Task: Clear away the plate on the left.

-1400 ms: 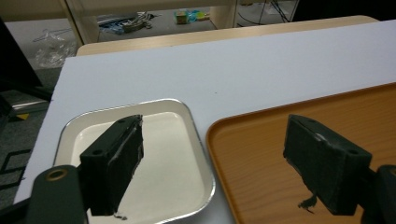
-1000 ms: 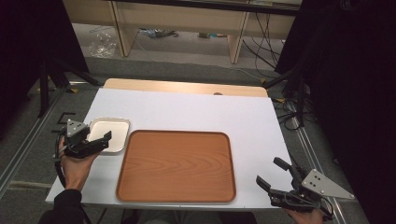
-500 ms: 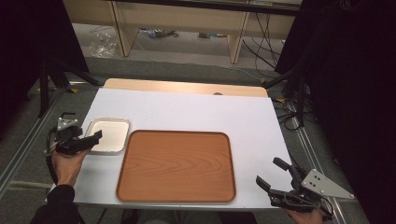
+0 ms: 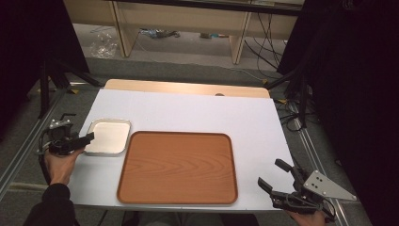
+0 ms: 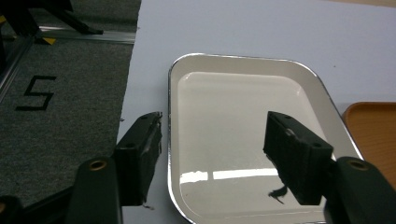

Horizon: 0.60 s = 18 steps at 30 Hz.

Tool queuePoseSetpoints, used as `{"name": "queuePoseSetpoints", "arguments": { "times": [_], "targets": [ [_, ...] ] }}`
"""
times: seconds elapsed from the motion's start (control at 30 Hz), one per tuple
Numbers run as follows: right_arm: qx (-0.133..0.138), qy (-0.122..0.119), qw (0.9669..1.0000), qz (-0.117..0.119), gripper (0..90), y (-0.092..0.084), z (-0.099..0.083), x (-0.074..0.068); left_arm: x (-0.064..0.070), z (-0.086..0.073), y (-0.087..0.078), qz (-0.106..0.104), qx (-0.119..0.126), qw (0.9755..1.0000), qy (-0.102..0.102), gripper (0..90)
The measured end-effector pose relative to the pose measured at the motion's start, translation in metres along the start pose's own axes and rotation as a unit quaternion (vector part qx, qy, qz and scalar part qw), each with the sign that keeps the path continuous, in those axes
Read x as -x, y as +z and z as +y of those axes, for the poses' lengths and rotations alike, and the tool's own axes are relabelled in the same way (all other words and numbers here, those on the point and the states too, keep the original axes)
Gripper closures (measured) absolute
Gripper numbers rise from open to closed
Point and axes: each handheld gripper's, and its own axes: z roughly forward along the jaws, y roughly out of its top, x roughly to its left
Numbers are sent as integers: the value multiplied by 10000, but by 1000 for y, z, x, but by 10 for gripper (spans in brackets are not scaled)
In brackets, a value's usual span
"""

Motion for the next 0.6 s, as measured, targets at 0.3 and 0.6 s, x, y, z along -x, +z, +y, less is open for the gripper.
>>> {"name": "queuePoseSetpoints", "arguments": {
  "times": [0.3,0.6],
  "targets": [
    [4,0,10000,15,172,0,0,0,-11,-1,10,-36,-224,9997,-101,455],
    [34,14,10000,46,172,1,0,1,-19,-3,16,39,-406,9990,-158,477]
  ]
}}
